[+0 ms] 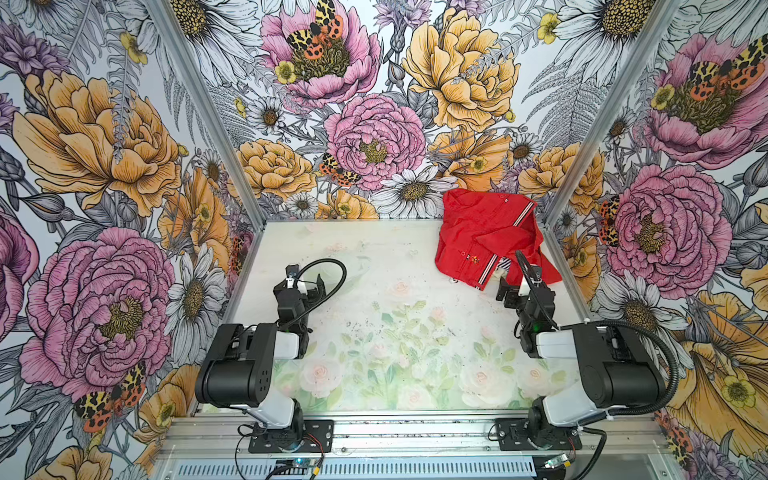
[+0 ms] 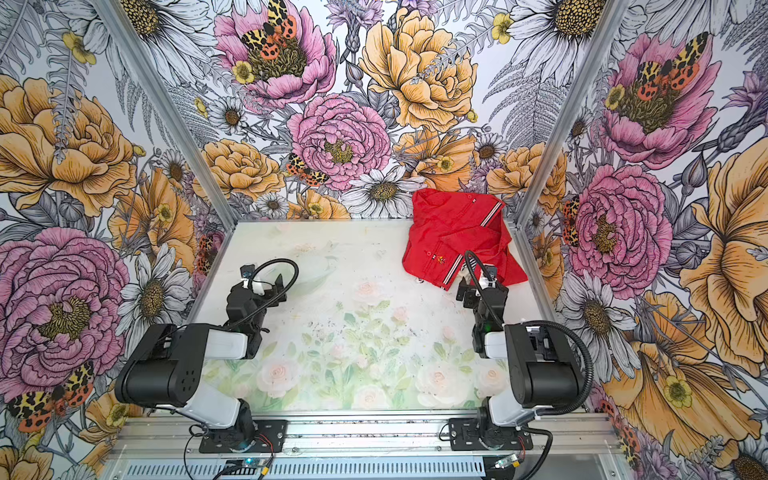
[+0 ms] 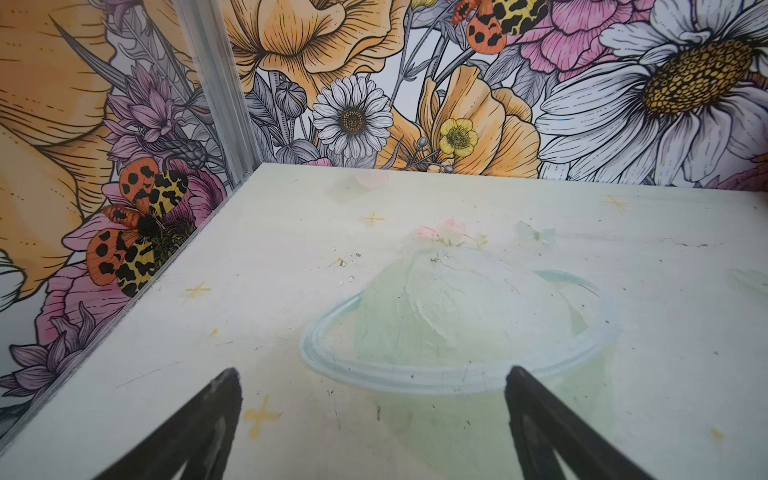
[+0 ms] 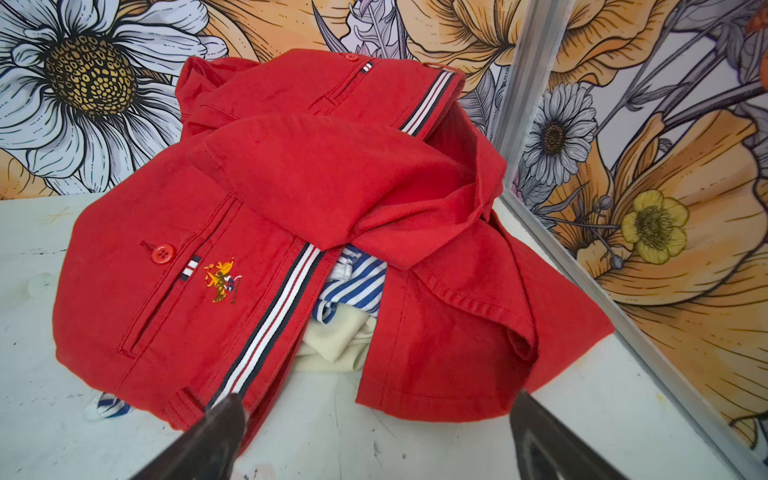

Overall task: Pick out a specific cloth from the pile
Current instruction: 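Reach the right gripper into the clothes pile under the red jacket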

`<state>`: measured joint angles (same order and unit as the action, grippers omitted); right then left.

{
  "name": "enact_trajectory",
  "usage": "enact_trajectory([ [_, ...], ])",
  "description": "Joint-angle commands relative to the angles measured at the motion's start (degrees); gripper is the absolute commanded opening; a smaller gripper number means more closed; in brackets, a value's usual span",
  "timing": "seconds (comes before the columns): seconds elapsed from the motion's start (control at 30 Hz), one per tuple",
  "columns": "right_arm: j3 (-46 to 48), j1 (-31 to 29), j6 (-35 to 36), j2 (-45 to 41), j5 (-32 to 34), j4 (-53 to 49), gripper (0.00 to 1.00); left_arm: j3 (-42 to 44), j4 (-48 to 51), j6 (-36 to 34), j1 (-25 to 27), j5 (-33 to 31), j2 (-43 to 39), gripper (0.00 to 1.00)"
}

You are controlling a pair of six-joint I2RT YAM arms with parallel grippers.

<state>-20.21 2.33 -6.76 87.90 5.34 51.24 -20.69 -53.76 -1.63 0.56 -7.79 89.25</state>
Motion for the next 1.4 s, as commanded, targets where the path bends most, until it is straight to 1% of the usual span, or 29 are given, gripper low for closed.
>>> enact_trajectory([
  [0.0,-0.70,0.25,-0.10,0.00,0.28,1.67,1.00,-0.76,-0.14,0.40,-0.30,1.64,-0.31,0.99],
  [0.13,-0.72,0.17,-0.18,0.06,0.28,1.60,0.99,-0.80,-0.05,0.55,-0.53,2.01,-0.32,0.99],
  [0.43,-0.76,0.14,-0.18,-0.08,0.36,1.45,1.00,-0.62,-0.40,1.86,-2.36,5.54,-0.32,0.99],
  [0.7,-0.79,0.18,-0.17,0.00,0.35,1.46,0.99,-0.08,-1.85,2.81,-4.42,9.95,-0.18,0.99],
  [0.9,-1.17,-0.32,0.42,0.04,0.66,0.74,0.99,0.03,-1.89,2.87,-4.51,10.20,-0.14,0.99],
  [0.93,-0.88,-0.59,0.89,-0.11,0.33,1.32,0.98,-0.01,-2.04,2.86,-4.54,10.17,-0.13,0.99],
  [0.97,-0.09,-1.21,1.74,-1.22,0.43,2.04,0.96,0.39,-2.69,2.94,-4.51,10.10,-0.28,0.99],
  [1.0,0.81,-2.36,2.90,-3.85,1.88,2.04,0.96,1.45,-4.42,2.95,-4.29,9.46,-0.84,0.99],
  [1.03,1.28,-3.87,4.12,-7.28,3.96,-0.68,0.96,2.66,-5.81,2.44,-3.59,8.16,-1.88,0.99],
  [1.1,-0.13,-7.05,5.08,-16.53,8.50,-11.12,0.95,4.75,-6.15,0.03,0.33,0.73,-5.97,0.99],
  [1.13,-1.42,-7.93,3.25,-20.58,9.67,-16.54,0.97,4.82,-4.33,-1.77,2.68,-3.08,-8.12,0.99],
  [1.17,-2.98,-8.32,-0.17,-24.84,9.49,-23.46,0.99,3.86,-0.19,-4.18,6.34,-8.09,-11.22,0.99],
  [1.2,-4.96,-8.55,-2.35,-28.38,7.92,-29.89,0.99,1.88,6.91,-6.00,9.57,-10.91,-14.72,0.99],
  [1.23,-6.29,-8.89,-3.39,-30.80,7.44,-34.95,1.00,-0.59,14.07,-6.17,12.48,-12.68,-17.39,0.99],
  [1.27,-7.82,-9.45,-5.45,-33.03,8.90,-39.99,0.99,-3.44,20.21,-5.03,15.27,-13.71,-19.81,0.99],
  [1.37,-12.61,-9.71,-10.92,-35.27,12.83,-53.57,0.99,-11.75,31.64,-2.48,22.79,-10.10,-23.05,0.99],
])
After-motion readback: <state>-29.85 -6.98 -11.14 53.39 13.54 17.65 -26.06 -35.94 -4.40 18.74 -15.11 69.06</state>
